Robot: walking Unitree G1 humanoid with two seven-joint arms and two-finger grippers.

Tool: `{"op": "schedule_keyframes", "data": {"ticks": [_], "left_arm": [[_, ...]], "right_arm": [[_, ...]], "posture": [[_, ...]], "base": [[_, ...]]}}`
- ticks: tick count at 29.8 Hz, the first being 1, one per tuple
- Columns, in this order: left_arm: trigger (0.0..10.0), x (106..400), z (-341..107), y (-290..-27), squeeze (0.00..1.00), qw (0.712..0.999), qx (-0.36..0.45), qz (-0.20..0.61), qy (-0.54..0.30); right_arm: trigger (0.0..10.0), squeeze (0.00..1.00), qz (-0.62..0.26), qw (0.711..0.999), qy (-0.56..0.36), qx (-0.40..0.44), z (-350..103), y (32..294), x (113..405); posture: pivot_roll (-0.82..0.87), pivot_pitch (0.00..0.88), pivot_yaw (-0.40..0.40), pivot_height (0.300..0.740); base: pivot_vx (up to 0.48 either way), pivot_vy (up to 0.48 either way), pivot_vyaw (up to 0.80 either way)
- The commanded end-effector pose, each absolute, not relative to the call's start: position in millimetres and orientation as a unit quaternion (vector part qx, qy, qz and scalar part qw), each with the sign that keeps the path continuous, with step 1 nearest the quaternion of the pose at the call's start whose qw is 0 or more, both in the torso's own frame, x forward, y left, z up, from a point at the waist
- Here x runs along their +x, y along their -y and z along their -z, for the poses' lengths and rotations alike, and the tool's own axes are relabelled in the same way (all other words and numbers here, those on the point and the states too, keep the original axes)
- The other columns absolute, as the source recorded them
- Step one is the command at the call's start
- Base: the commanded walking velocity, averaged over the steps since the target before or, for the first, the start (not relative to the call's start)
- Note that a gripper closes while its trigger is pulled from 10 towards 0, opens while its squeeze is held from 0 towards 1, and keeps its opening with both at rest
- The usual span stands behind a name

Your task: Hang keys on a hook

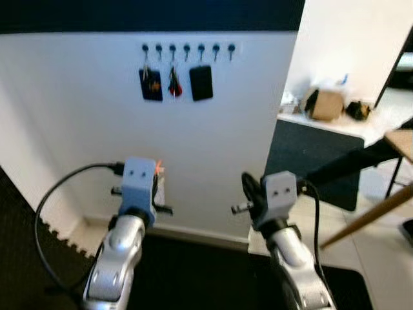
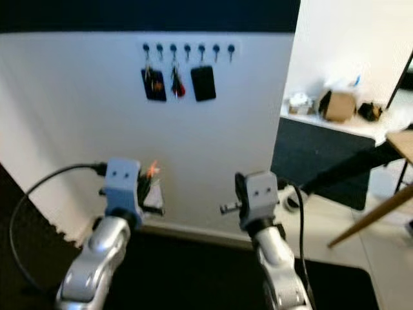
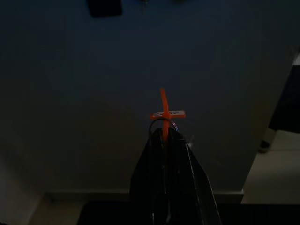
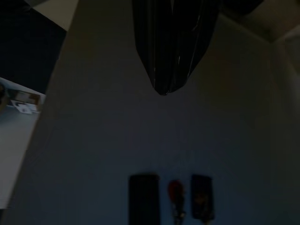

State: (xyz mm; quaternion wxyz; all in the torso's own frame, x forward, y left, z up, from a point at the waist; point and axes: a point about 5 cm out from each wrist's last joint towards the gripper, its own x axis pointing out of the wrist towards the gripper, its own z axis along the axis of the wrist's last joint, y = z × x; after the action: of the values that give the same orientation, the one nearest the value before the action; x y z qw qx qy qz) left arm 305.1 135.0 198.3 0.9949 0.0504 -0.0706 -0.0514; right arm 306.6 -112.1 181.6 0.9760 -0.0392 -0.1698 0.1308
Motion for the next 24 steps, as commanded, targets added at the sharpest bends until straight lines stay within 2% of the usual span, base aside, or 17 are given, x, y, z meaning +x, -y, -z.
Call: {"op": "schedule_keyframes", "data": {"ticks": [1, 24], "left_arm": [[10.0, 304.3, -196.9, -137.5, 0.00, 0.995, 0.053, 0.047, 0.067], [10.0, 318.3, -210.1, -132.6, 0.00, 0.997, 0.019, 0.033, 0.073]], "right_arm": [[10.0, 0.00, -0.133, 0.977, 0.162, -0.036, -177.7, 110.4, 305.3], [10.0, 0.00, -0.115, 0.979, 0.169, -0.029, -180.3, 114.8, 305.5]], "posture": [[0.07, 0.125, 0.043, 0.740], [0.05, 0.127, 0.054, 0.740]], "base": [[0.000, 0.000, 0.00], [0.000, 0.000, 0.00]]}}
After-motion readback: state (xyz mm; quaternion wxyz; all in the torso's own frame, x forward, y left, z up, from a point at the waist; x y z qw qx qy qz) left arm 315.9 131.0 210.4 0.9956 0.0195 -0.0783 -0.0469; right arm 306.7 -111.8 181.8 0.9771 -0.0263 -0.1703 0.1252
